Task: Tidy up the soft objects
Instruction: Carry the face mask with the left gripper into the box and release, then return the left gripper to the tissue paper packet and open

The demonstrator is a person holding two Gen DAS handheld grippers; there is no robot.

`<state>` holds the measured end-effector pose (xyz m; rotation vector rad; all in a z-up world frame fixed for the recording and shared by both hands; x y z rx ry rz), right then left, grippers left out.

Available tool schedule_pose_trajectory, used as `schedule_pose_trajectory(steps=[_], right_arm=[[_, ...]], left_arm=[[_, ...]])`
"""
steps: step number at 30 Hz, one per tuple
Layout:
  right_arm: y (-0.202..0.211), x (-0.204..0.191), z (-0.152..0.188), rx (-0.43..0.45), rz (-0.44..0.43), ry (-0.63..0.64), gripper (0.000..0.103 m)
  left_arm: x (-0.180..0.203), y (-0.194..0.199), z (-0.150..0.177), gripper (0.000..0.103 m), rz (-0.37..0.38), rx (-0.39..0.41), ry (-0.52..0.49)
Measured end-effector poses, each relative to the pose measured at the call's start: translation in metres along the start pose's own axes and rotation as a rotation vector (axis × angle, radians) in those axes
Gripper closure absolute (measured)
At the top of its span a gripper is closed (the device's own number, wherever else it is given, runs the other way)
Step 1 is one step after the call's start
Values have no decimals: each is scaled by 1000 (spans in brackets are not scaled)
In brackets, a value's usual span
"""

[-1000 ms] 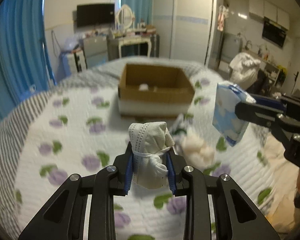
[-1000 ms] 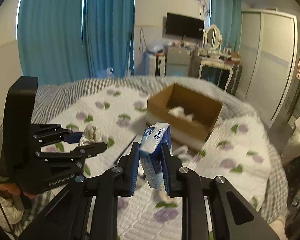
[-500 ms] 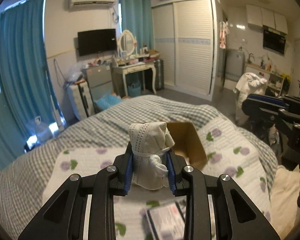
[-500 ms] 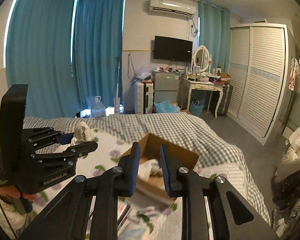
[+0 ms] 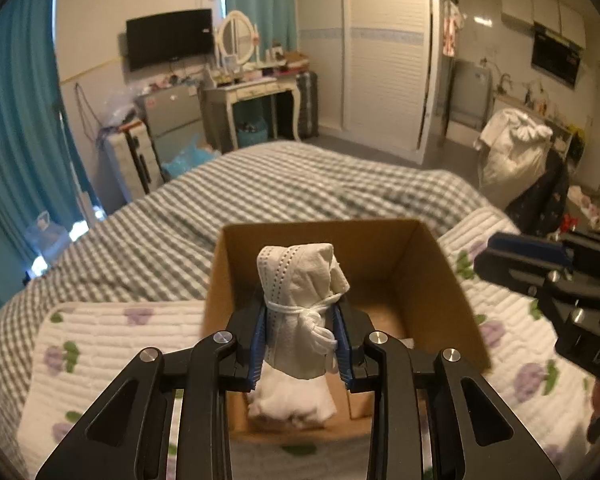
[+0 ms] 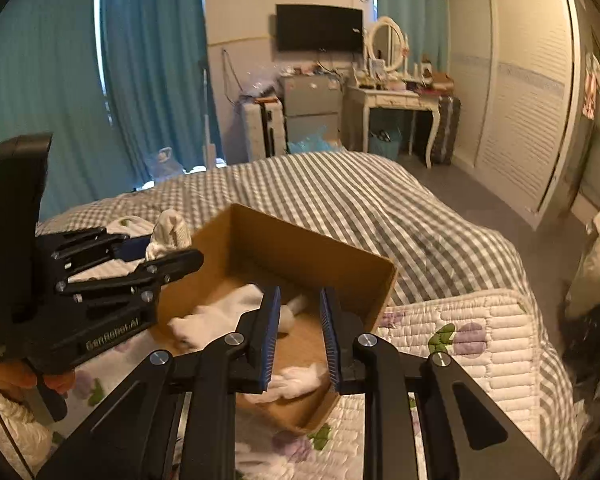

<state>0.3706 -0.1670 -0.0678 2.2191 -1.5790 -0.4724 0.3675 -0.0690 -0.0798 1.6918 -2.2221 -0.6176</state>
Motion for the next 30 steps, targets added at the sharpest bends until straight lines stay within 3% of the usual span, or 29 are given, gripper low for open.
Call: schedule_pose_trajectory(steps=[2,3,4,6,8,9,10,14,18,21,24,27,30], right_arm=[[-11,6,4,-8,0,-6,83],[-14,8,5,-11,1,-8,82],[-14,8,8,-11,3,-10,82],[-14,11,12,-13,8,-12,82],[-7,10,12,-11,22,-9,69],[-2,10,12,-7,28,-7,58],[4,11,11,-1,32,-8,55],[42,9,-2,31,58,1,54],[96,-1,-21,76,92,31,41],[141,-17,-35,107,103,66,38],[184,-33,-42,141,107,89,29],[216,-50,-40,156,92,100,20],[235,-67,-27,146,83,123,19]], left_arm=[[4,-11,8,70,-20,-8,-15],[4,-16,12,61,-41,-26,-23],[4,-19,15,45,-48,-32,-27],[2,-17,16,28,-75,-12,-22],[1,-10,13,27,-72,-3,-10],[0,-6,11,27,-75,-4,-5],[0,-2,8,27,-81,-3,-1],[-3,43,-11,26,-110,45,-15],[-6,99,-30,26,-124,120,-28],[-5,148,-45,26,-131,169,-34],[-5,191,-50,6,-135,204,-25],[-5,226,-47,6,-157,246,-41],[-1,241,-31,6,-160,236,-48]])
Point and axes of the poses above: each gripper's, at about its wrist camera, not at the fingertips, and y roughly against the way its jaws point, x to its right, z to its underside, the point moved 7 cm from there along -y, roughly the way its jaws point, and after that the axes turned 11 degrees about x, right-handed, at the moved point
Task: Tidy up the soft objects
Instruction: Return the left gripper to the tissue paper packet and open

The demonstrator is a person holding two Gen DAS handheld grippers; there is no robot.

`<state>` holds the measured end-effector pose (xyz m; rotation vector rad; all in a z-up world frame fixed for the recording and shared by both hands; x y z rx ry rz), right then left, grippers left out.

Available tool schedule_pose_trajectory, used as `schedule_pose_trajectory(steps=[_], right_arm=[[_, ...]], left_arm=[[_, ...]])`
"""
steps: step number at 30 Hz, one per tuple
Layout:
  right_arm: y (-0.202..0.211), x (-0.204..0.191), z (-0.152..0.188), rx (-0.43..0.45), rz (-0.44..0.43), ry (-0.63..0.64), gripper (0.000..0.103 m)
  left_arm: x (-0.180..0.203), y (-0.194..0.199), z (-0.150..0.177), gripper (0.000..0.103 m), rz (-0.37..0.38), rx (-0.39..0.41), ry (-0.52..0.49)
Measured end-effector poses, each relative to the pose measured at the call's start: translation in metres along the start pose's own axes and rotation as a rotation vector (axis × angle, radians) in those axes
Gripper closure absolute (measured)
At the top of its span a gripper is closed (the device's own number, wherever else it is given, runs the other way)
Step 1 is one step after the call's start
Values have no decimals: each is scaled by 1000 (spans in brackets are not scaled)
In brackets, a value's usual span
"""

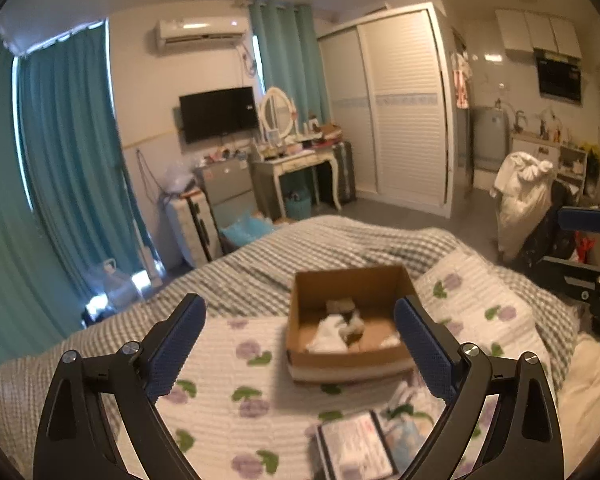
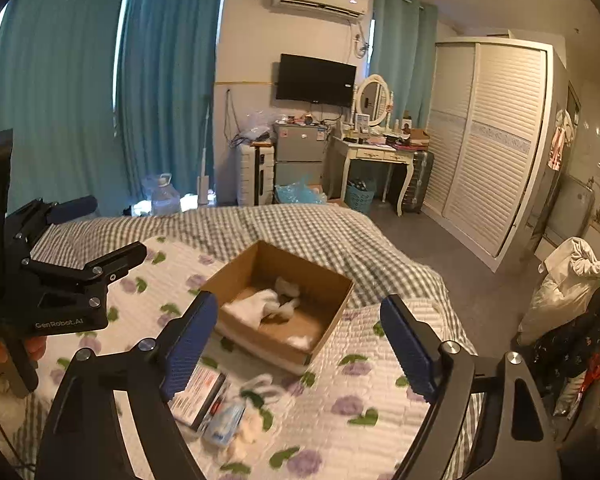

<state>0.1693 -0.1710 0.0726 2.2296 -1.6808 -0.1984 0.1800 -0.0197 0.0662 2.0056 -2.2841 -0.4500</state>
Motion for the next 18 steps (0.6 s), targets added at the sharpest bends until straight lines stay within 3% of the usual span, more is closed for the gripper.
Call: schedule_pose_trajectory(steps=[6,14,18], right_arm=[[4,-33,59,-86,-41,-9,19],[-50,-68,171,-264,-77,21,20],[-76,-78,207,-340,-75,46,36]], left_arm=[[2,6,66,6,3,-120,55],[2,-4,155,6,-35,-231,130],[-1,-13,190,6,-38,-285,141]])
Point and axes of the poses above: each gripper's, at about its wrist camera, not at the fingertips, and y roughly against the way its jaws point, x to its right, z to its underside, the point moved 7 cm from there along -y, roughly the way its jaws point, and after that the axes turned 11 degrees about x, right-handed, at the moved point
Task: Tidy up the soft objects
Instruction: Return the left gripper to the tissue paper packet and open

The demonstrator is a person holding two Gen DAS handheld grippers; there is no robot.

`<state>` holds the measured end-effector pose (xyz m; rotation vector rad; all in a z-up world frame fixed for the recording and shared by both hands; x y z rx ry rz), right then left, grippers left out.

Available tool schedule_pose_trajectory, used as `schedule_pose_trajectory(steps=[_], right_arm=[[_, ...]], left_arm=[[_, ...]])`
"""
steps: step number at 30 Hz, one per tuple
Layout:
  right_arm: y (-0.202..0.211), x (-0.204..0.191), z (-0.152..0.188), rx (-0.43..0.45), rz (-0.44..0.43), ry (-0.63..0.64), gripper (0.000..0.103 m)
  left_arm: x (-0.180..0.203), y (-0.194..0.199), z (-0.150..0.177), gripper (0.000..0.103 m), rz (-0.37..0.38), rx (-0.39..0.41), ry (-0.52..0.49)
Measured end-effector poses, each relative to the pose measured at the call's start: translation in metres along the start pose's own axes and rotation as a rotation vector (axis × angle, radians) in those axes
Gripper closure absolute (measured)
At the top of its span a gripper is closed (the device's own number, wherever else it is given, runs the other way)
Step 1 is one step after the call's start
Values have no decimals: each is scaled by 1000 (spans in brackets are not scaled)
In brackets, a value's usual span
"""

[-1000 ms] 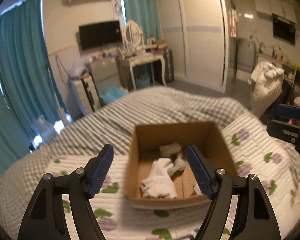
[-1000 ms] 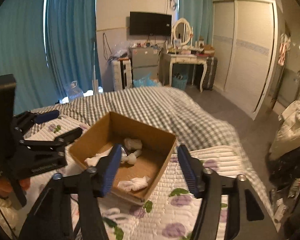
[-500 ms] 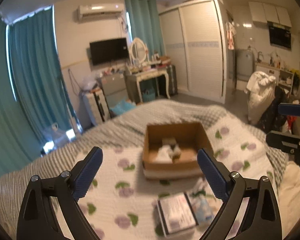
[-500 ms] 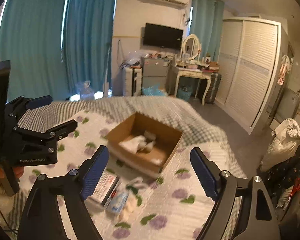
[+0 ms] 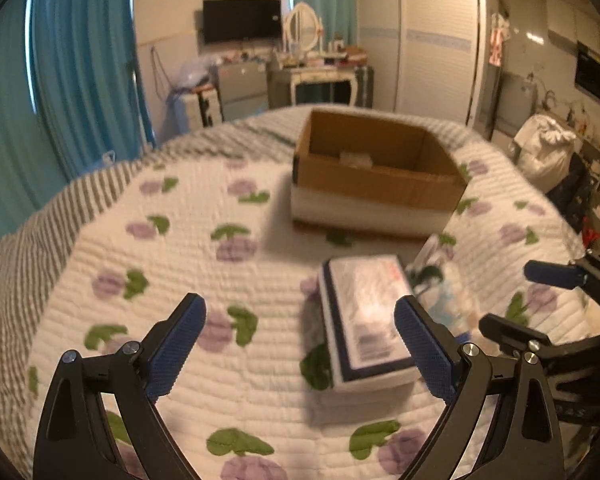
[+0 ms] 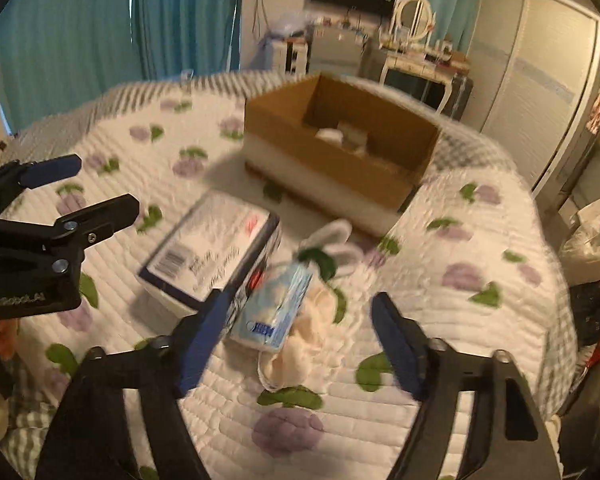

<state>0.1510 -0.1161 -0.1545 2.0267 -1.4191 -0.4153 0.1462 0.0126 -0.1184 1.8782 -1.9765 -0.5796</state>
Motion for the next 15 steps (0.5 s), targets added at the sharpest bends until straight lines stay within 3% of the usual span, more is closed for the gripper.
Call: schedule_pose_trajectory(steps=[2,4,9,15], right_arm=[[-15,-2,4,-18,16,12,39],[-26,-4,8,-37,18,21,49],[-51,-11,12,-91,-21,19,61],[-73,-6,19,-149,-4,-26,63]], left_arm=[[-3,-8,11,6,3,-22,10],[-8,-12,19,6,1,-34,21],[-15,-20,26,6,-13,-48,39],[-13,-18,28,6,-4,-53,40]])
Point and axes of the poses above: each gripper's, at about its wrist camera, not at the fingertips, and y roughly against the way its jaws point, x to its right, z to its underside, the point moved 7 cm from there along -y, roughly the way its jaws point, and after that the axes turned 11 degrees about x, right-handed, at the moved point
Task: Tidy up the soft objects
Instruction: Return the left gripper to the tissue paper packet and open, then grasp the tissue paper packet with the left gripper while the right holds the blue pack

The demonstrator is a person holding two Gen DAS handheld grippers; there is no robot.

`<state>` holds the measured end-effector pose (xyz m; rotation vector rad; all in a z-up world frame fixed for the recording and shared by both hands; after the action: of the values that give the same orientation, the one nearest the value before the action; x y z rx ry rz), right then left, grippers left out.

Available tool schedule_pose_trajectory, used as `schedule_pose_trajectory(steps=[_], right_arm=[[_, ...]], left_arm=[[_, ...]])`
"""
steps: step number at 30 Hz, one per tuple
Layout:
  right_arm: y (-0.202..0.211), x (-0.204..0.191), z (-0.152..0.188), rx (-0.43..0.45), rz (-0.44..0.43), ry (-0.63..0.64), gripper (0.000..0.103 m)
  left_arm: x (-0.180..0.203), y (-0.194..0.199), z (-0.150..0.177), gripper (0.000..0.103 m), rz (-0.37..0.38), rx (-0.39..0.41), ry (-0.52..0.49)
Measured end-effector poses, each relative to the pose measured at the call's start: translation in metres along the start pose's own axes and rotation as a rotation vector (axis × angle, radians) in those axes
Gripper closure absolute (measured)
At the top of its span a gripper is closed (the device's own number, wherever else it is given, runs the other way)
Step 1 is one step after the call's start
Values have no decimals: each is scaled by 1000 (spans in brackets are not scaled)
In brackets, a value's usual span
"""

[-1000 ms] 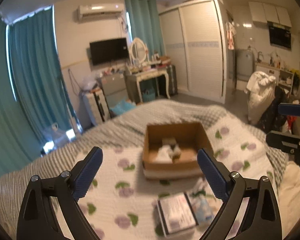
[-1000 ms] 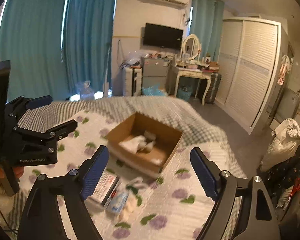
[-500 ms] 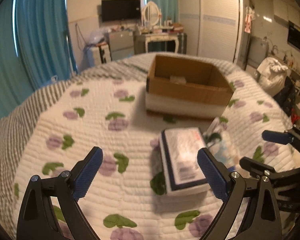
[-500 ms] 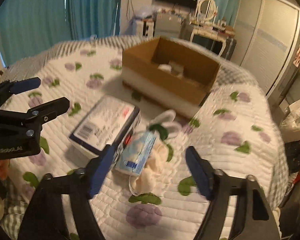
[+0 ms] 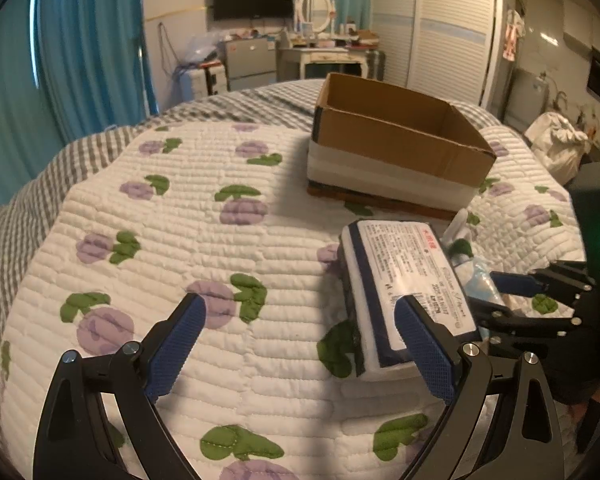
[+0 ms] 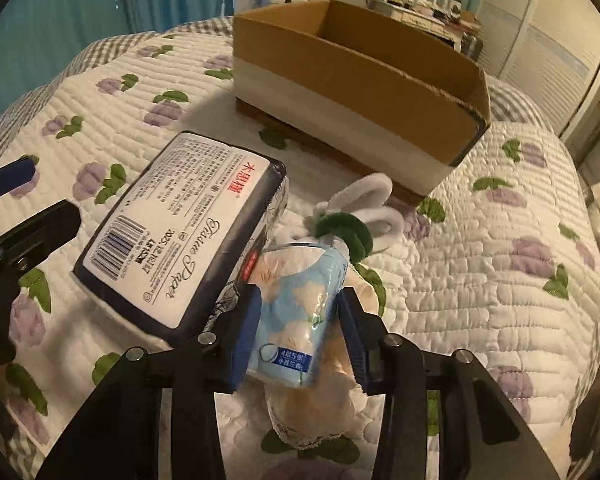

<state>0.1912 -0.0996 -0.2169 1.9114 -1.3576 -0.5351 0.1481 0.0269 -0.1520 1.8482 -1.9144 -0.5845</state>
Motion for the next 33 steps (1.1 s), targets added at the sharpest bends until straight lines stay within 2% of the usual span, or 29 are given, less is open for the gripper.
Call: schedule_pose_trajectory(steps=[2,3,4,7,12,18,27,29,33], right_arm=[[0,0,0,4,-4,-3,63],[0,0,1,3,-6,-2,66],[1,0,1,7,-9,-3,77],[16,1,-4,63,-33,-15,83],[54,14,-16,160,-59,-44,83],[75,39,-23,215,-40,-75,83],[66,60,-17,209,-47,-125,83],[64,61,-15,206,-49,-128,83],[68,61,-16,213,-49,-130,83]], left_arm=[[4,2,0,6,2,1,-11],[7,3,0,6,2,0,-19],[9,3,0,6,3,-2,-25],[19,9,1,6,13,-2,-47],[44,14,6,6,60,-16,-92],[72,-7,28,6,128,-120,-63],[72,-40,37,8,64,-159,-33],[74,-40,37,17,70,-151,-44],[76,-32,35,23,57,-134,-93]])
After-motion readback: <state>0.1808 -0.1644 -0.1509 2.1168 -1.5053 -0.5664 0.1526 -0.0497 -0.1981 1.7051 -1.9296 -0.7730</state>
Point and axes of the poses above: each gripper's, at about its wrist camera, not at the fingertips, and y roughly against the way its jaws point, x to its right, z to its underside, the point moved 7 cm from there along -y, roughly the way its jaws point, and after that the axes turned 11 degrees about x, right-handed, at the moved point
